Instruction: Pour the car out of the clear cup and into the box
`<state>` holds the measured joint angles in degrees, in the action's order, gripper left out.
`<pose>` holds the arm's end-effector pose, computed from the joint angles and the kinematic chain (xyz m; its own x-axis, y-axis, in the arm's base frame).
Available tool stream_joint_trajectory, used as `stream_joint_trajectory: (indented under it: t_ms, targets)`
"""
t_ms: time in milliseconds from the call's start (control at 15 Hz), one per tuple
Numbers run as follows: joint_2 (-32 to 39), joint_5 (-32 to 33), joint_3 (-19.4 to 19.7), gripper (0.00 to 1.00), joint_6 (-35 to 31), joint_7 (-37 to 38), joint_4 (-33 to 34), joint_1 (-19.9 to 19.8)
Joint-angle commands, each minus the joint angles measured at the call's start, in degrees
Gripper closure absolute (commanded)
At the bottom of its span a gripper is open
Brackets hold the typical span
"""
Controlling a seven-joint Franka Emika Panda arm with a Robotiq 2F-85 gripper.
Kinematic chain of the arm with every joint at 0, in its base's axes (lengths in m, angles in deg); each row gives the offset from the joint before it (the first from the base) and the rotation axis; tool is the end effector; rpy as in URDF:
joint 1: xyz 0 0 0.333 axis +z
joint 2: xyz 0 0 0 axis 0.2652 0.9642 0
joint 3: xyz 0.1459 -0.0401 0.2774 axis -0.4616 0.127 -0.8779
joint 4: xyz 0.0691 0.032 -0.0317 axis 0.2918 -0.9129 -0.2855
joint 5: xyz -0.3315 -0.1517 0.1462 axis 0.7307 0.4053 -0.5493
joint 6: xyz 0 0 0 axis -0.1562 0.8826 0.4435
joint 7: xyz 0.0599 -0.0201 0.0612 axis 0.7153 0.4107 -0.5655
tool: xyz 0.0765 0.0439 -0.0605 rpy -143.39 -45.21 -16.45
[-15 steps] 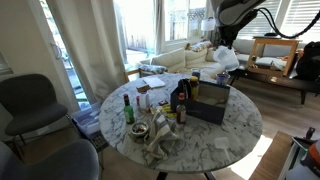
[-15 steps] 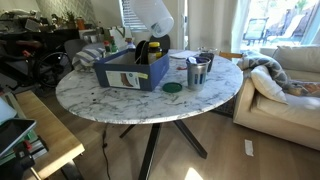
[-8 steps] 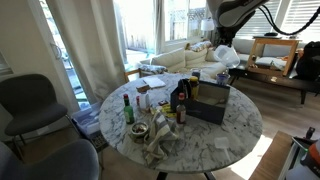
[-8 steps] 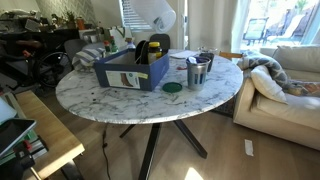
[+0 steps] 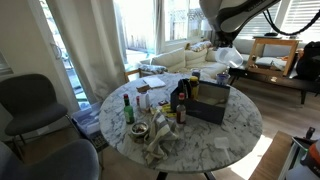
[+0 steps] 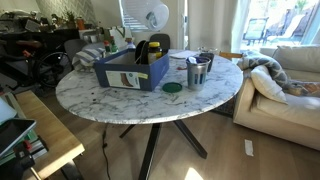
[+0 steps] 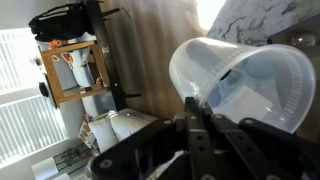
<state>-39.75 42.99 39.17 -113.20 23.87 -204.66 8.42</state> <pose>0.4813 -0.1369 0.4863 0.9906 -0.0962 0.0968 -0.1360 -0.6382 0.7577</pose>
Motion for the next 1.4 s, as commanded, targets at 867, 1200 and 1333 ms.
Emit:
stream_joint_trajectory:
  t_ms: [867, 1200, 1333]
  targets:
    - [-2.1, 18.1, -4.8, 0.99, 16.2, -2.5, -12.8, 7.2]
    - [1.0, 18.7, -3.7, 0.99, 7.0, -0.7, -14.1, 7.5]
    - [2.8, 20.1, -4.5, 0.99, 10.3, -1.5, -13.8, 7.4]
